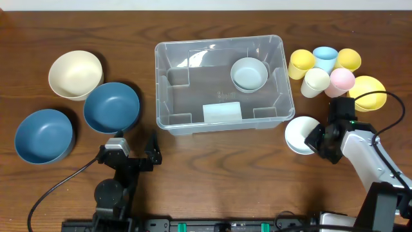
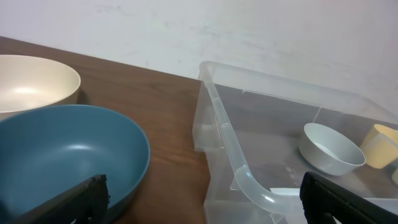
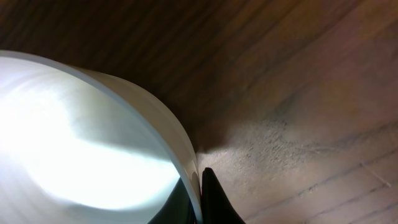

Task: Pack container
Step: 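Grasp the white bowl rim with the right gripper and lift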

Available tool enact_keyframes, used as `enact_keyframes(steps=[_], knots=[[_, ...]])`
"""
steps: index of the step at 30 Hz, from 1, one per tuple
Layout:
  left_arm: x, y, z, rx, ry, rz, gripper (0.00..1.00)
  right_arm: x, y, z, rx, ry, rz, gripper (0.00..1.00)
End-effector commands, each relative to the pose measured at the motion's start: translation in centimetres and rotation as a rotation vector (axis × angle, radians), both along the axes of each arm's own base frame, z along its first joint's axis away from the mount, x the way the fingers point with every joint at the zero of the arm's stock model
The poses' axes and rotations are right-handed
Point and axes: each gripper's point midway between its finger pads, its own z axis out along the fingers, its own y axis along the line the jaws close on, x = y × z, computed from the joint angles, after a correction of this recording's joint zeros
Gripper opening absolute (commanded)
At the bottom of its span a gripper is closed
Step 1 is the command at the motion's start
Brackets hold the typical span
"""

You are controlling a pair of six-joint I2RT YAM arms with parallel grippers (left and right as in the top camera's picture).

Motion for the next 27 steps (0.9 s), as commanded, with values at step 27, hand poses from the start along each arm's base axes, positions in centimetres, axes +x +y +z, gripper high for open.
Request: enact_keyframes(steps=[27], knots=[[-0.1,0.2,-1.5,0.026,0.044,0.007,0.98,3.2,8.2,28.7,0.098,-0.921,0.431,0.02]])
